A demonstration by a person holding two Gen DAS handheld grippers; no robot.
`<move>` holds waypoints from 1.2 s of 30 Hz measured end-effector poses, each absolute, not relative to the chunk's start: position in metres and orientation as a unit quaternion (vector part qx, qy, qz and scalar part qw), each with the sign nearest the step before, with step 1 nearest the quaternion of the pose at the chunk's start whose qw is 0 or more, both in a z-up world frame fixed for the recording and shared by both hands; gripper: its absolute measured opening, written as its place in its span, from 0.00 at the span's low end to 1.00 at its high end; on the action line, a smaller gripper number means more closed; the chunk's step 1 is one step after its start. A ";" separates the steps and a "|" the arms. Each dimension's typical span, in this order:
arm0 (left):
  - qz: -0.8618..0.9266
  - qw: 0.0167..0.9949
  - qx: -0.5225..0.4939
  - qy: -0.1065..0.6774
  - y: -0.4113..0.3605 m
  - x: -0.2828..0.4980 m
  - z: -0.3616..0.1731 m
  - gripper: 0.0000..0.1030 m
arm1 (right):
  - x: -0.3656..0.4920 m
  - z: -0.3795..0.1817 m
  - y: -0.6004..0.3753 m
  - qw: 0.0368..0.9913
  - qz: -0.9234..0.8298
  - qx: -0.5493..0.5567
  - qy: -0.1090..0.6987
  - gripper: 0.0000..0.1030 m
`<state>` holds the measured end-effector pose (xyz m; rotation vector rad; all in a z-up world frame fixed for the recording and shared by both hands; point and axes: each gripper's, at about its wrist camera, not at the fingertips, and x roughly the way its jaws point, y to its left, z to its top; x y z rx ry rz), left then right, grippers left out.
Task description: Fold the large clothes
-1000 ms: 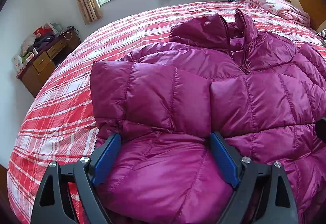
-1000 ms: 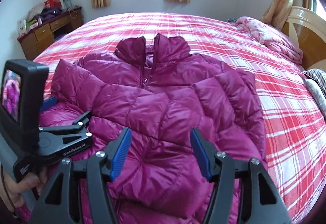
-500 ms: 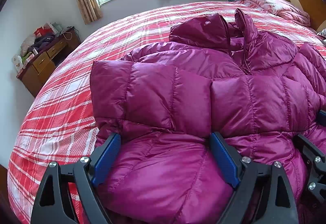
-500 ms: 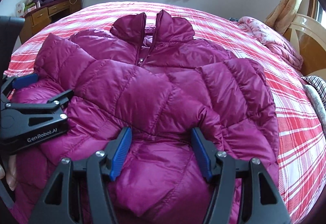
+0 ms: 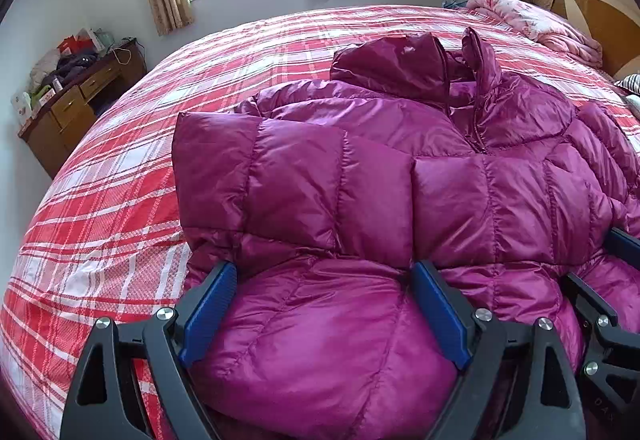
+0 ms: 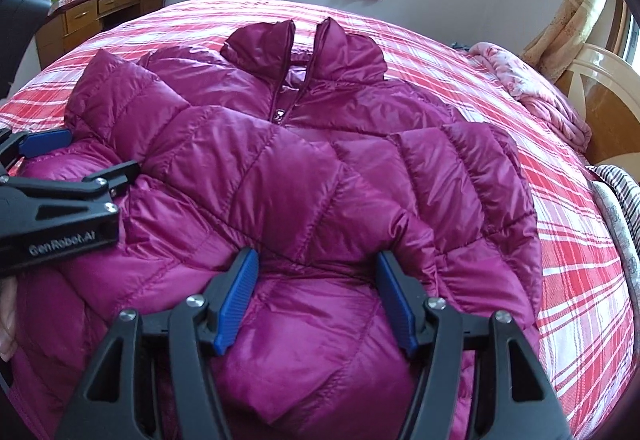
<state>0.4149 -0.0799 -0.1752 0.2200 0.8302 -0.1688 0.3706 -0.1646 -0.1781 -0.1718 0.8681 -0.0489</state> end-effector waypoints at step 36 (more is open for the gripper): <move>-0.067 0.877 0.057 0.473 -0.147 0.660 -0.123 0.87 | 0.617 -0.119 -0.248 0.870 -0.022 0.021 0.493 0.88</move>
